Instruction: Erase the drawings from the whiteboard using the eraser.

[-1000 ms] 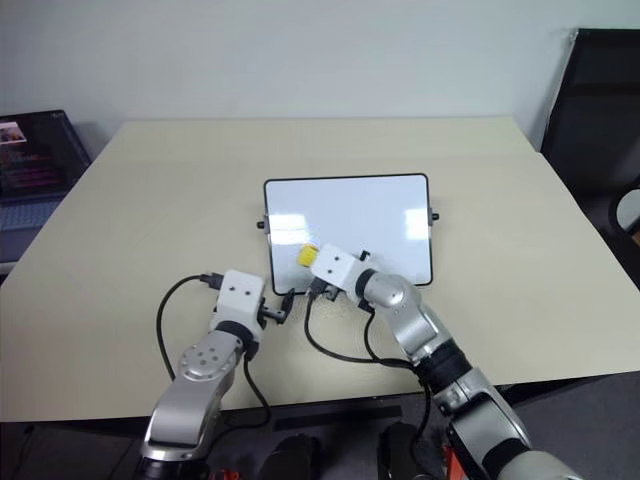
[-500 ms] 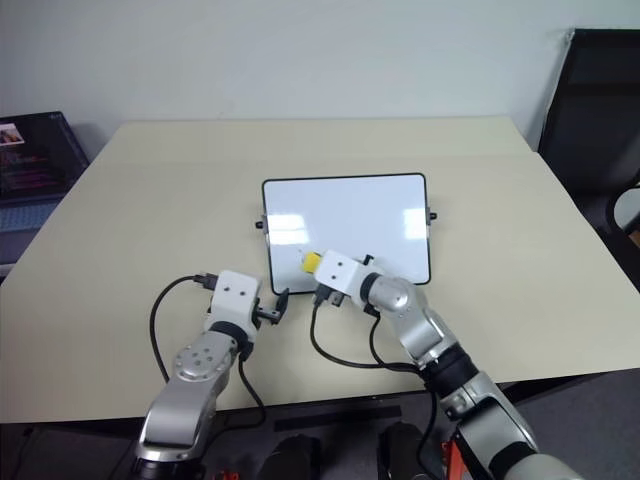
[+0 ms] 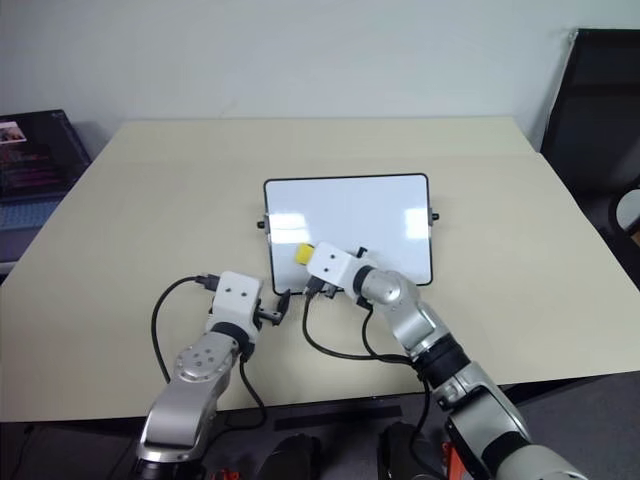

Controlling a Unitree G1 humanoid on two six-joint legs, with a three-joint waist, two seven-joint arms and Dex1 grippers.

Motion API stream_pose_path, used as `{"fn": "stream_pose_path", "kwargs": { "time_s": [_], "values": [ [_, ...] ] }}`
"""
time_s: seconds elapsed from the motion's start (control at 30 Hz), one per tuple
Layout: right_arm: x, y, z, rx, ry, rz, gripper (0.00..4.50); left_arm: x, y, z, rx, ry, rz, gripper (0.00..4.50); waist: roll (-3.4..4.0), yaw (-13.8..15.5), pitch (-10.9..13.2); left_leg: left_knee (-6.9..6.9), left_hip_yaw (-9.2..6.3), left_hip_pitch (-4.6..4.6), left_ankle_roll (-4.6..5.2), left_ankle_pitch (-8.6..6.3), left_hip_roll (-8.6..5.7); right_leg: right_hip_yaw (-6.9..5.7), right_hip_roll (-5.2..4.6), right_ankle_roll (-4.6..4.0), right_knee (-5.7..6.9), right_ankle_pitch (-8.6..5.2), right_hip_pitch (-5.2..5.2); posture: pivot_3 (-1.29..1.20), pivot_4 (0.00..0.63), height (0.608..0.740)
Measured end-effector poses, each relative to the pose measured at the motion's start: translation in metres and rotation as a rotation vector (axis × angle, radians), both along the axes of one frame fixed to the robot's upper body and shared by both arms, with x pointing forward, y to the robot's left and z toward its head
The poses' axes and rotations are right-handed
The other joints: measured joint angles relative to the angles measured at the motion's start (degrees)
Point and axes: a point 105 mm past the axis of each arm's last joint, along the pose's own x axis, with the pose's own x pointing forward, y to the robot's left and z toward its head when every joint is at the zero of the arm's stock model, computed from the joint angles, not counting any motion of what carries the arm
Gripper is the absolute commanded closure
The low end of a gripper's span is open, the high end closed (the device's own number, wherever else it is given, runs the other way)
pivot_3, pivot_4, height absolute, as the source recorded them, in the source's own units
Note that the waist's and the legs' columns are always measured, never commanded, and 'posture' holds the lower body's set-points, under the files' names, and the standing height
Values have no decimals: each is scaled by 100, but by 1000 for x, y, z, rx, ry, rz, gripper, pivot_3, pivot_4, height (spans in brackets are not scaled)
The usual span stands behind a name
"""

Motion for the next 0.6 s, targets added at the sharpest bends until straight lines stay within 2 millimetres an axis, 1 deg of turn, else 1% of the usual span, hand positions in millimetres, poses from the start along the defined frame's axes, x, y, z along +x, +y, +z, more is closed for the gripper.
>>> {"fn": "stream_pose_path", "kwargs": {
  "time_s": [0.03, 0.07, 0.2, 0.27, 0.43, 0.53, 0.6],
  "values": [
    [0, -1, -1, -4, -1, 1, 3208, 0, 0, 0, 0, 0, -1, 0, 0, 1, 0, 0, 0, 0, 0, 0, 0, 0, 0, 0, 0, 0, 0, 0, 150, 740],
    [-2, -15, -6, -27, -4, -5, 3208, 0, -2, 1, -2, -8, -10, 0, -1, 31, 0, 1, -3, -1, 0, 0, -3, -2, -2, 0, -2, 0, 1, 0, 150, 740],
    [-4, -26, -10, -47, -7, -10, 3208, 3, -8, 10, -1, -56, -48, 0, -2, 29, -1, 4, -1, 3, 0, 0, -4, 0, -4, 0, 1, 0, 4, 0, 150, 740],
    [-5, -29, -11, -50, -8, -12, 3208, 5, -11, 16, -3, -81, -64, 0, -2, 28, -2, 4, -1, 4, 1, 1, -4, -2, -4, 0, 2, 0, 4, 0, 150, 740],
    [-7, -29, -12, -38, 0, -18, 3208, 9, -17, 29, -13, -149, -93, 0, -3, 27, -2, 3, 0, 2, 0, 0, -4, 0, -4, 0, 1, 0, 4, 0, 150, 740],
    [-8, -22, -12, -19, 13, -17, 3208, 11, -21, 37, -23, -184, -110, 0, -3, 13, -2, 3, 1, 4, 1, 1, -3, 1, -4, 1, 2, 0, 4, 0, 150, 740],
    [-9, -17, -11, -7, 21, -12, 3208, 11, -23, 37, -27, -187, -116, 0, -3, -19, -2, 2, 5, 7, 1, 1, 0, 2, -2, 1, 4, 0, 3, 0, 150, 740]
  ]
}}
